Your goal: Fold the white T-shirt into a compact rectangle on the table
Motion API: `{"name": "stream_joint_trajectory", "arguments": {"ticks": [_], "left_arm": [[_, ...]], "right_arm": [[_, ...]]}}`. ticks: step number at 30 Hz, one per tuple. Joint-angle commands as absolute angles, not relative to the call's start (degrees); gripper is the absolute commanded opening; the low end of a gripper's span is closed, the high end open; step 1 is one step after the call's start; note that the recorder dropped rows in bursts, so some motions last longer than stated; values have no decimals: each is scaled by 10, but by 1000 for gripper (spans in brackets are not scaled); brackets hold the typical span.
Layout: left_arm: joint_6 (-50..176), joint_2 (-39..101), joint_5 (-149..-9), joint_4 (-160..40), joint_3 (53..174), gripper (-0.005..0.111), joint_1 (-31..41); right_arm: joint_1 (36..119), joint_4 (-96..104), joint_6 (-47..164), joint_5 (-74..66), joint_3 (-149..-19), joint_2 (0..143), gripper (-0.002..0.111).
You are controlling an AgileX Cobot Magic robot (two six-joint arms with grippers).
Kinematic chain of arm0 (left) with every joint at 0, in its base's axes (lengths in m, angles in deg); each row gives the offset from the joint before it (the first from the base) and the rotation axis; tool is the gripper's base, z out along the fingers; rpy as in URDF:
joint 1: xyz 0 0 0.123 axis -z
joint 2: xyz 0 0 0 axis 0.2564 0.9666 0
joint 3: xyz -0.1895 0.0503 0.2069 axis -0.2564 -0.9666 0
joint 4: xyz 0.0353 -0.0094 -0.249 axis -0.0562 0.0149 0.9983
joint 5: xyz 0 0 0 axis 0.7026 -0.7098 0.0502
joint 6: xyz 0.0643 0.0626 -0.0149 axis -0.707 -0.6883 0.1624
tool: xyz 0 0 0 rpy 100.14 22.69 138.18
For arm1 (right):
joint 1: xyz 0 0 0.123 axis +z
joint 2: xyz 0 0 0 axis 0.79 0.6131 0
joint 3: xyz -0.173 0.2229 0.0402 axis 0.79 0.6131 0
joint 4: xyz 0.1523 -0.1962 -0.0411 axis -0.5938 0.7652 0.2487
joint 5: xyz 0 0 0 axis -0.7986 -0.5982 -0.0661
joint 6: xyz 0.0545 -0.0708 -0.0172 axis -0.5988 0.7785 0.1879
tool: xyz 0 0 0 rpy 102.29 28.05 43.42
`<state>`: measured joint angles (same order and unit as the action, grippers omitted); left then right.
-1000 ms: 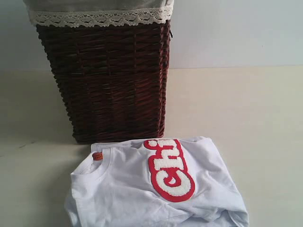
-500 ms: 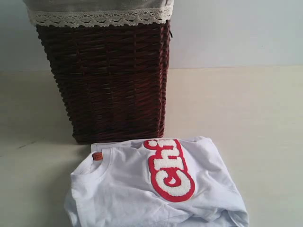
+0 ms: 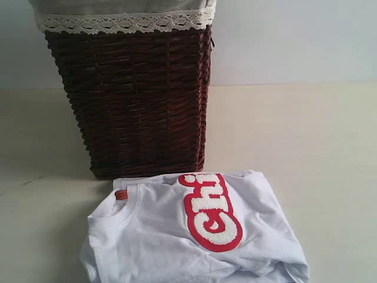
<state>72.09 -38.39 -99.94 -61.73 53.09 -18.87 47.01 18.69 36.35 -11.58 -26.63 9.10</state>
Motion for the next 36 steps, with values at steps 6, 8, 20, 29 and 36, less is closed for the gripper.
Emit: {"name": "stream_joint_trajectory", "arguments": {"ticks": [6, 8, 20, 29, 36], "left_arm": [[721, -387, -994, -619, 529, 27, -190], [721, -387, -994, -619, 529, 27, -190], [721, -387, -994, -619, 529, 27, -190], [720, -387, -994, -619, 529, 27, -190], [720, -387, -994, -619, 529, 27, -190]], "right_arm": [[409, 126, 370, -116, -192, 23, 0], [409, 129, 382, -133, -191, 23, 0], [409, 102, 478, -198, -191, 23, 0], [409, 27, 584, -200, -191, 23, 0], [409, 25, 609, -203, -191, 23, 0]]}}
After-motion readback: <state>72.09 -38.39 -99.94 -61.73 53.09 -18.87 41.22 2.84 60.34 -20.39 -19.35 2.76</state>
